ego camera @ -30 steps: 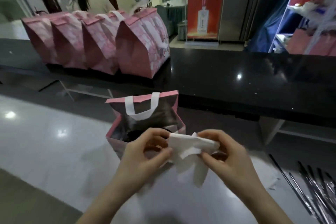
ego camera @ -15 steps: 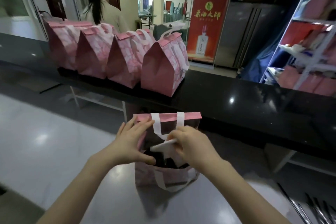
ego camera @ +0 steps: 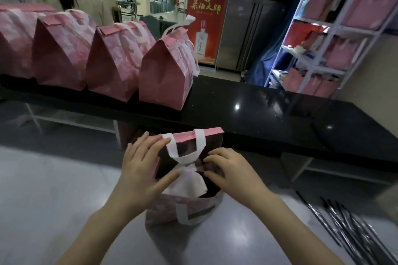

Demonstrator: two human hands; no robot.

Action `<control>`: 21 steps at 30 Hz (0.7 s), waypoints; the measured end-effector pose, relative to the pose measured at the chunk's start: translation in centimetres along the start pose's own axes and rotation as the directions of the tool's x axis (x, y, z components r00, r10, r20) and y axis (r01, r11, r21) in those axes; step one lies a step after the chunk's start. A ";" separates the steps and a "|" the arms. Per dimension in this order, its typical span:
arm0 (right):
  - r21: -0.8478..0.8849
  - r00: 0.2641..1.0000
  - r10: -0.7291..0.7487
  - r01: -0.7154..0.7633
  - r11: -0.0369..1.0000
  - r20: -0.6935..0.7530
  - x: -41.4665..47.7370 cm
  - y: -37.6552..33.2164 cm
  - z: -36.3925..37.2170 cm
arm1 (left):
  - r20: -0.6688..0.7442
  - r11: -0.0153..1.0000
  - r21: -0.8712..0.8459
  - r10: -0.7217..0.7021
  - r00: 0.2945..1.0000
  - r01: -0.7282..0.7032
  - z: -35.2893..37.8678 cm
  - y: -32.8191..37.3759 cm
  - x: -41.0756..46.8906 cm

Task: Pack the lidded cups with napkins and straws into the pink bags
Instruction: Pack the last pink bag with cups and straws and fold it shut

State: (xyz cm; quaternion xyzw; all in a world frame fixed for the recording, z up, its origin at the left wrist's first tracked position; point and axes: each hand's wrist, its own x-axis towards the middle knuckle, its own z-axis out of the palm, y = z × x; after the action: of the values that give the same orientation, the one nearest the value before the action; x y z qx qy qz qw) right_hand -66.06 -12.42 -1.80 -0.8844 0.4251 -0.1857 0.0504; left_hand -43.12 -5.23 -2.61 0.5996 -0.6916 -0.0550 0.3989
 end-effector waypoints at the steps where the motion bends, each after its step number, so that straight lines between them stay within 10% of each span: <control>1: -0.002 0.999 0.015 -0.015 1.000 -0.043 -1.1 0.6 -0.5 | -0.052 0.998 -0.049 0.035 0.998 -0.038 0.2 0.7 -0.2; 9: 0.040 0.943 0.225 -0.222 0.974 -0.247 -10.5 8.4 -2.3 | -0.111 0.920 -0.213 0.311 0.944 -0.329 6.4 8.4 -1.2; 21: -0.075 0.661 0.748 -0.744 0.663 0.053 -27.8 26.6 -2.6 | 0.529 0.930 -0.353 0.286 0.799 -0.100 32.2 19.4 -2.6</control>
State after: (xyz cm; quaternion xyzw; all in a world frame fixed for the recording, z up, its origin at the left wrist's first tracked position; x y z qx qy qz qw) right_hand -102.34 -7.64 -13.89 -0.6403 0.7519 -0.1037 0.1180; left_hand -78.37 -10.62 -14.90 0.4112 -0.8199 -0.2975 0.2649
